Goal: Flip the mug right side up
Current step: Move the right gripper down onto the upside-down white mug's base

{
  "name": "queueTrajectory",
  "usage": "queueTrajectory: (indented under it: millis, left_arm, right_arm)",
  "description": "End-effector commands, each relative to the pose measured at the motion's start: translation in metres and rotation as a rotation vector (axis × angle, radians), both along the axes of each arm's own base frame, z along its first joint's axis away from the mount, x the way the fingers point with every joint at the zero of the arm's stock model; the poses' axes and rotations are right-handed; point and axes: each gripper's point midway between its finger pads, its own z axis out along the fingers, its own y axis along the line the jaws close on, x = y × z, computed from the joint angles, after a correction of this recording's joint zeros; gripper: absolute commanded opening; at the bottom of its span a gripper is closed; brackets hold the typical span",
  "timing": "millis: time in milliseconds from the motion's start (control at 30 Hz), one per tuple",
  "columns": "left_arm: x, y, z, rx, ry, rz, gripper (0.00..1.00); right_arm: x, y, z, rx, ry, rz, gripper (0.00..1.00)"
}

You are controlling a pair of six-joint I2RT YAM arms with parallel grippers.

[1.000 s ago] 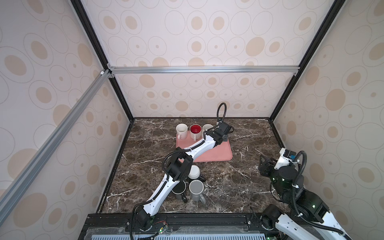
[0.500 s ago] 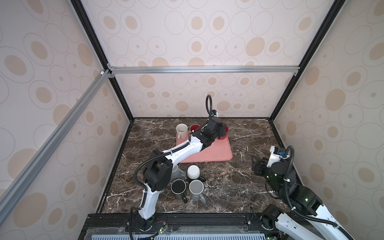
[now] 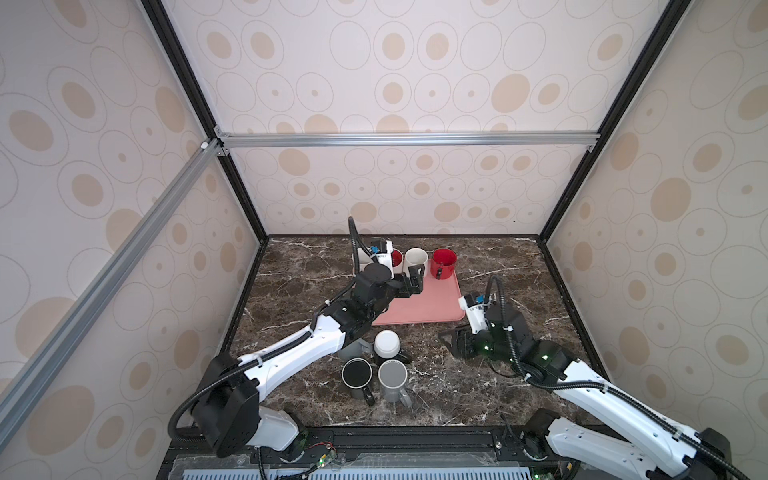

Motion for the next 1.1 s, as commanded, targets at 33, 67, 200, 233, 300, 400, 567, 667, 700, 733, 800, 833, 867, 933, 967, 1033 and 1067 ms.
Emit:
queueTrajectory:
  millis: [33, 67, 200, 233, 300, 400, 567, 667, 700, 733, 800, 833, 867, 933, 967, 1033, 1067]
  left_arm:
    - [-0.015, 0.030, 0.011, -0.019, -0.070, 0.053, 1.00]
    - [-0.021, 0.036, 0.006, -0.019, -0.069, 0.059, 0.99]
    - [-0.038, 0.057, -0.011, -0.013, -0.062, 0.084, 0.99]
    - [-0.041, 0.061, -0.013, -0.013, -0.062, 0.089, 0.99]
    - [-0.045, 0.068, -0.016, -0.015, -0.066, 0.104, 0.99]
    - [-0.048, 0.078, -0.023, -0.002, -0.047, 0.131, 0.99]
    - [-0.050, 0.086, -0.028, 0.018, -0.033, 0.159, 0.99]
    - [-0.050, 0.089, -0.030, 0.018, -0.026, 0.166, 0.99]
    - [-0.050, 0.089, -0.032, 0.022, -0.021, 0.165, 0.99]
    - [-0.050, 0.090, -0.032, 0.023, -0.020, 0.167, 0.99]
    - [-0.050, 0.092, -0.035, 0.024, -0.013, 0.172, 0.99]
    - [-0.050, 0.092, -0.037, 0.025, -0.007, 0.173, 0.99]
    - [-0.050, 0.093, -0.038, 0.023, -0.003, 0.175, 0.99]
    - [-0.049, 0.095, -0.040, 0.017, 0.006, 0.176, 0.99]
    - [-0.050, 0.095, -0.041, 0.014, 0.009, 0.174, 0.99]
    - [-0.050, 0.096, -0.043, 0.010, 0.014, 0.173, 0.99]
    - [-0.050, 0.096, -0.043, 0.009, 0.016, 0.172, 1.00]
  right_arm:
    - [-0.019, 0.034, -0.019, -0.065, -0.013, 0.210, 0.68]
    - [-0.019, 0.039, -0.029, -0.092, 0.005, 0.228, 0.68]
    - [-0.011, 0.050, -0.055, -0.153, 0.034, 0.265, 0.66]
    - [-0.011, 0.053, -0.060, -0.163, 0.036, 0.285, 0.64]
    - [-0.012, 0.062, -0.068, -0.183, 0.040, 0.341, 0.63]
    - [-0.011, 0.071, -0.079, -0.215, 0.037, 0.401, 0.63]
    - [-0.005, 0.082, -0.093, -0.240, 0.024, 0.451, 0.62]
    - [-0.001, 0.087, -0.099, -0.252, 0.017, 0.473, 0.60]
    - [-0.001, 0.090, -0.099, -0.250, 0.015, 0.483, 0.59]
    - [-0.001, 0.093, -0.100, -0.248, 0.015, 0.494, 0.59]
    - [-0.001, 0.099, -0.100, -0.248, 0.009, 0.514, 0.57]
    - [0.000, 0.100, -0.101, -0.253, 0.006, 0.521, 0.56]
    - [0.001, 0.102, -0.103, -0.264, 0.005, 0.528, 0.54]
    - [0.002, 0.103, -0.107, -0.289, 0.004, 0.534, 0.50]
    - [0.004, 0.104, -0.109, -0.302, 0.000, 0.531, 0.48]
    - [0.006, 0.104, -0.111, -0.319, -0.011, 0.523, 0.44]
    - [0.007, 0.103, -0.113, -0.327, -0.016, 0.518, 0.41]
